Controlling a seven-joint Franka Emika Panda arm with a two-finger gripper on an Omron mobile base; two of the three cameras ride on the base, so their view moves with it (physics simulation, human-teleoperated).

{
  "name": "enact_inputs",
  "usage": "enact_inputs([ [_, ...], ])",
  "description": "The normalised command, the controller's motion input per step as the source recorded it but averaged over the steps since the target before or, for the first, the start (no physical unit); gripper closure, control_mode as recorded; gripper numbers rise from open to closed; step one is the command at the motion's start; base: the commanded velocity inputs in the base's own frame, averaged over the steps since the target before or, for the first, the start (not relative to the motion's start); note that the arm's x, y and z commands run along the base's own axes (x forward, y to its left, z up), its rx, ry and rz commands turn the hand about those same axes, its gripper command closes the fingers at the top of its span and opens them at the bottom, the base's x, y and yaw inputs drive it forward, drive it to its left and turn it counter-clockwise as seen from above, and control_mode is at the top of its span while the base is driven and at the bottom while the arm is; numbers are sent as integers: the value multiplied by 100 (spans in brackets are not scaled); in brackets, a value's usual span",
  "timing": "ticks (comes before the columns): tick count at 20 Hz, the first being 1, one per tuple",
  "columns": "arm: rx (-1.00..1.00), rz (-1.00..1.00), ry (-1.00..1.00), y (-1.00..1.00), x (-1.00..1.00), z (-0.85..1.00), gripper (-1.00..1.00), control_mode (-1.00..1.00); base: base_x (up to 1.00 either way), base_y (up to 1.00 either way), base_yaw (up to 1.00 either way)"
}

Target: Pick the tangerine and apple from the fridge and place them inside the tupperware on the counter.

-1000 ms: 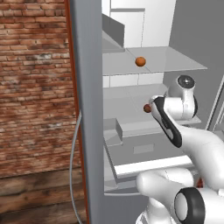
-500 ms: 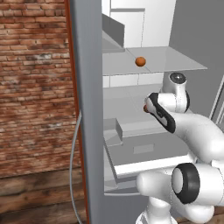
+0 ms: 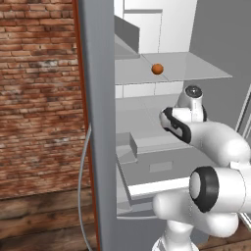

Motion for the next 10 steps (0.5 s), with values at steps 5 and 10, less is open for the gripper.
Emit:
enact_inputs([
  [5, 0, 0, 0, 0, 38, -16, -100, -100, 0, 0, 0],
  [10, 0, 0, 0, -2, 31, -14, -100, -100, 0, 0, 0],
])
